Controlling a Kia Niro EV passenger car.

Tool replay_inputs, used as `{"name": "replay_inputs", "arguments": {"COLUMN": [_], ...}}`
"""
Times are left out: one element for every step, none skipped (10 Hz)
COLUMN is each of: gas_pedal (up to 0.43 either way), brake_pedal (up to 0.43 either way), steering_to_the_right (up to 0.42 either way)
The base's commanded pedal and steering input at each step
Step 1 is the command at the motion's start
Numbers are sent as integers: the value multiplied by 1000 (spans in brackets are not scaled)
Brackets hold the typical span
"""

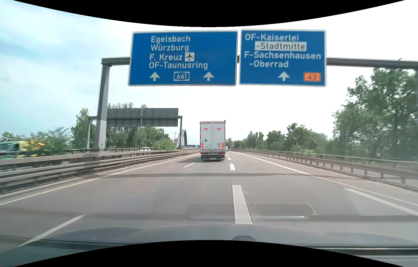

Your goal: Follow the waypoints while adhering to traffic rules and regulations

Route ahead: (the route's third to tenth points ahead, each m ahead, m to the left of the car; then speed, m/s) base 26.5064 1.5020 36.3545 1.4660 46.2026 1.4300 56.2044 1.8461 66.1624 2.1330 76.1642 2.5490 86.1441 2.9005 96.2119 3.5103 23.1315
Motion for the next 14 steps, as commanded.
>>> {"name": "replay_inputs", "arguments": {"gas_pedal": [197, 197, 197, 197, 197, 197, 197, 209, 220, 220, 228, 240, 240, 240], "brake_pedal": [0, 0, 0, 0, 0, 0, 0, 0, 0, 0, 0, 0, 0, 0], "steering_to_the_right": [-7, -7, -7, -7, -7, -7, -7, -7, -6, -6, -6, -6, -7, -7]}}
